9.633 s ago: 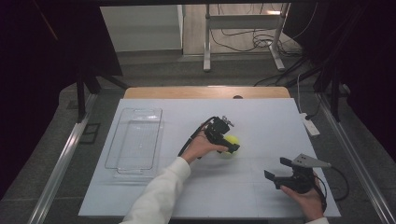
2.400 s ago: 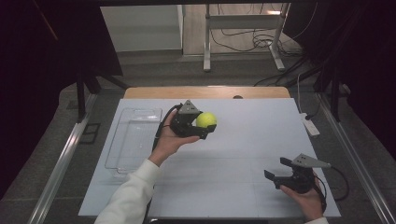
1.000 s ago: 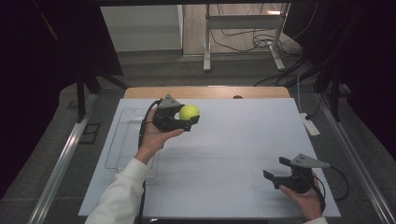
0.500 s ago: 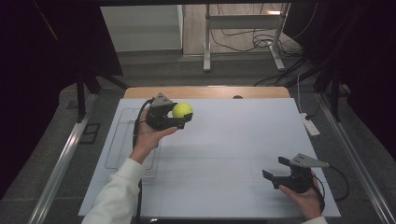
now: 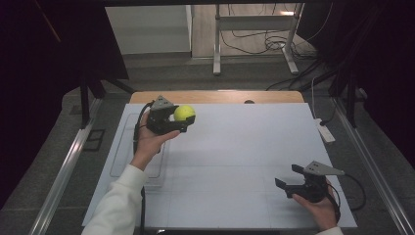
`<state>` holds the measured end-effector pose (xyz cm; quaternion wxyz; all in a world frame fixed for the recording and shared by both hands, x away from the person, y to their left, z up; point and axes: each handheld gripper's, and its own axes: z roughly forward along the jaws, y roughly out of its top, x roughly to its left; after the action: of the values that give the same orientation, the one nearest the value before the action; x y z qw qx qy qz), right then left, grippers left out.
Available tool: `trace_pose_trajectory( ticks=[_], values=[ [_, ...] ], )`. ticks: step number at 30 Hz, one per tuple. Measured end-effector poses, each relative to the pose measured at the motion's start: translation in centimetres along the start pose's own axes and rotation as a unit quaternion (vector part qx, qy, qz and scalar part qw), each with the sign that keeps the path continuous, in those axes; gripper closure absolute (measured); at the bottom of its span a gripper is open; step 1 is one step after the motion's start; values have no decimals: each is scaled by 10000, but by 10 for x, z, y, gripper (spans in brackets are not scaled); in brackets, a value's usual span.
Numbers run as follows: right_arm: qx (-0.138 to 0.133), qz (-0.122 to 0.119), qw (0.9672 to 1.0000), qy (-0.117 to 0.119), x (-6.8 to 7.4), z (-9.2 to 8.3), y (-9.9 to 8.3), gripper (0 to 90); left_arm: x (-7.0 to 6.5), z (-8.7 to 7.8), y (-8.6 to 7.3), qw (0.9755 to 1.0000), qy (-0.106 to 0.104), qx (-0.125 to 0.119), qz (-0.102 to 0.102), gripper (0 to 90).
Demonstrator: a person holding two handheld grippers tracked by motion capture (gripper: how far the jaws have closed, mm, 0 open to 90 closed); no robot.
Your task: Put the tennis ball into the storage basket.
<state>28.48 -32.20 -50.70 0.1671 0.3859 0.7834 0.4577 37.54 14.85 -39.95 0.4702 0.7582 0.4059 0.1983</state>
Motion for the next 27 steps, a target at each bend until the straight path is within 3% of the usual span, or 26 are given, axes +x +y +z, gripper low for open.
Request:
trace_pose_trajectory(
  ticks=[27],
  values=[
    [6,19,10000,1,0,0,0,103,24,-9,1,9993,338,2,-175,268]
  ],
)
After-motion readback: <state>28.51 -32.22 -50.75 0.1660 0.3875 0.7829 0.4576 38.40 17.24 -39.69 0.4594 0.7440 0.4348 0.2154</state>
